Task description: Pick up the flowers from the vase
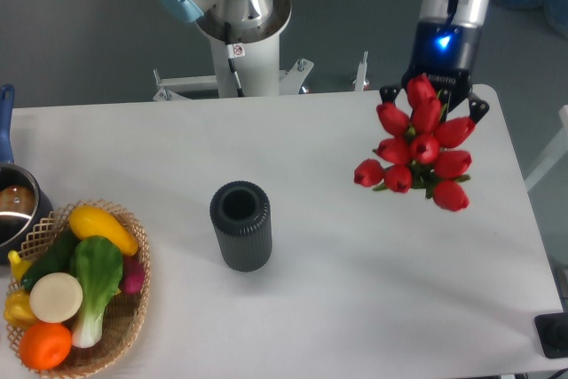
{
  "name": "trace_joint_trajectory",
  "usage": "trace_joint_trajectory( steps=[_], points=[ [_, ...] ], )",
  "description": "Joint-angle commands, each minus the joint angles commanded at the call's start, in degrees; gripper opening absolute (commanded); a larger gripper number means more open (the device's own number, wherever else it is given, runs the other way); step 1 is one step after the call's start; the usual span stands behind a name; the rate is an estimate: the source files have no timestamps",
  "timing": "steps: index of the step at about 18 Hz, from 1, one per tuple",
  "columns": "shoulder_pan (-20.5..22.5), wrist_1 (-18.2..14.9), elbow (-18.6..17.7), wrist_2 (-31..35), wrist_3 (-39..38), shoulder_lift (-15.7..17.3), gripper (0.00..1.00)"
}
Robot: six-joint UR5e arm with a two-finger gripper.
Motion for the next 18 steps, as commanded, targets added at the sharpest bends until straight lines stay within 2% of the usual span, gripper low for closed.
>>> trace_joint_trajectory(
  steps=[2,5,10,11,14,15,18],
  points=[
    [-3.0,-0.4,0.8,7.0,0.0,-1.2,0.14],
    [-5.5,-2.0,1.3,13.5,0.0,-1.9,0.17],
    [-6.4,-6.7,3.3,17.2,1.8,-2.3,0.19],
    [-6.9,-8.3,3.7,18.4,2.2,-2.4,0.18],
    [-7.1,-17.2,6.2,21.2,5.0,-2.6,0.18],
    [-7.3,-18.5,6.6,21.7,6.1,-2.7,0.18],
    [-7.6,-18.6,6.2,22.4,6.3,-2.6,0.18]
  ],
)
